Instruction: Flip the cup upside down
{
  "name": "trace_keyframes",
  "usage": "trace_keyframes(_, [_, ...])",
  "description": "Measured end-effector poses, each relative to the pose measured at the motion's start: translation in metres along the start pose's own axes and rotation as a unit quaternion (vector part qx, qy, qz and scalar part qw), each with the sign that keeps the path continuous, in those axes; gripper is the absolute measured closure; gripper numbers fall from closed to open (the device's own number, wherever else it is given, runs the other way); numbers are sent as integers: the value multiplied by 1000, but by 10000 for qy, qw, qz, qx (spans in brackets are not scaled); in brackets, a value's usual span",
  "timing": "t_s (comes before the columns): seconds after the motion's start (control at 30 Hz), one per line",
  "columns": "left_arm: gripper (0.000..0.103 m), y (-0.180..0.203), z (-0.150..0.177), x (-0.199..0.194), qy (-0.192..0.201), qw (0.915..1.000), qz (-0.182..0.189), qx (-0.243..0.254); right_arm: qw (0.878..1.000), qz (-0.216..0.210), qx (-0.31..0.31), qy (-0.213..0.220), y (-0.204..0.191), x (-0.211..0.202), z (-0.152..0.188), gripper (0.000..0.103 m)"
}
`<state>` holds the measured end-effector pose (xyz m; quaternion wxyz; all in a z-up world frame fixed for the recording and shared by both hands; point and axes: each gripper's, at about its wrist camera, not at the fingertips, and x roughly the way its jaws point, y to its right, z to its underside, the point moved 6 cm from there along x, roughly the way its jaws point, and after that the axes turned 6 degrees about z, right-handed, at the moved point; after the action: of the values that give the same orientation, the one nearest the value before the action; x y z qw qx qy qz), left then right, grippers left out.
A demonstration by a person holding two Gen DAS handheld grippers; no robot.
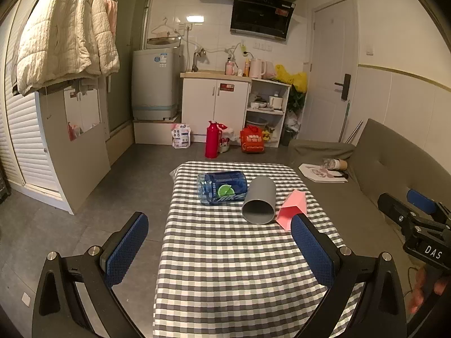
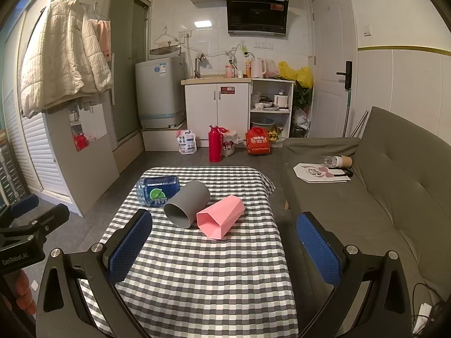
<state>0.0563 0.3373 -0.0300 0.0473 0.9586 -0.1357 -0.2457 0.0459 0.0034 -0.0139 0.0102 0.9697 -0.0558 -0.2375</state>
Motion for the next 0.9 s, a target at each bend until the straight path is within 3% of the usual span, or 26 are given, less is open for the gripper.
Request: trace_keyframes(0.9, [0,-1,-2,-2,-2,10000,11,-14,10000,15,-16,45,-1,-7,-3,0])
